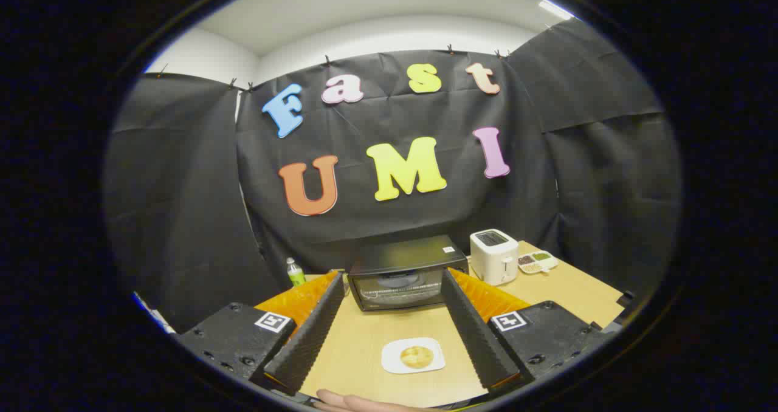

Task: Open the toaster oven, put the food inside, and close the toaster oven door.

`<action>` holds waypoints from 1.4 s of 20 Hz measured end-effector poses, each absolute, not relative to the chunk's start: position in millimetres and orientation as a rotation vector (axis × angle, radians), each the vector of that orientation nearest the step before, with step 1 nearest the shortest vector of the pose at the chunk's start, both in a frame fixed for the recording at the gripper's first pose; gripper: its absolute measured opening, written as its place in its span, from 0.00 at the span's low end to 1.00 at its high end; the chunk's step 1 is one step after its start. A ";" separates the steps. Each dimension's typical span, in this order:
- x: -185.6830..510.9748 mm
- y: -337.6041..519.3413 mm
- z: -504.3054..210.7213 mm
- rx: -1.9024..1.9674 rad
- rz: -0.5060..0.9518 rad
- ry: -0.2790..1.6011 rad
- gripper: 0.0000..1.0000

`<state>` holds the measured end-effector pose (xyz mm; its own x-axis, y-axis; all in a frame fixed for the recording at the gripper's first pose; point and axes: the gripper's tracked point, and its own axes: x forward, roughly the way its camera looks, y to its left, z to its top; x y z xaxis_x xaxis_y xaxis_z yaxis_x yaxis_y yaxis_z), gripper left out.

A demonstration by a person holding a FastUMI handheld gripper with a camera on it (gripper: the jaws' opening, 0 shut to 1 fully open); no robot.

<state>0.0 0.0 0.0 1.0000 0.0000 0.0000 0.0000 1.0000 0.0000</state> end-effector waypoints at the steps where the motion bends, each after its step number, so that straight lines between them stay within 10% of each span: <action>1: -1.5 -6.0 -0.8 -0.004 -0.012 -0.002 1.00; 16: -2.6 -10.9 -2.0 -0.080 -0.017 -0.022 1.00; 28: 142.3 16.5 -5.4 -0.184 -0.054 -0.038 1.00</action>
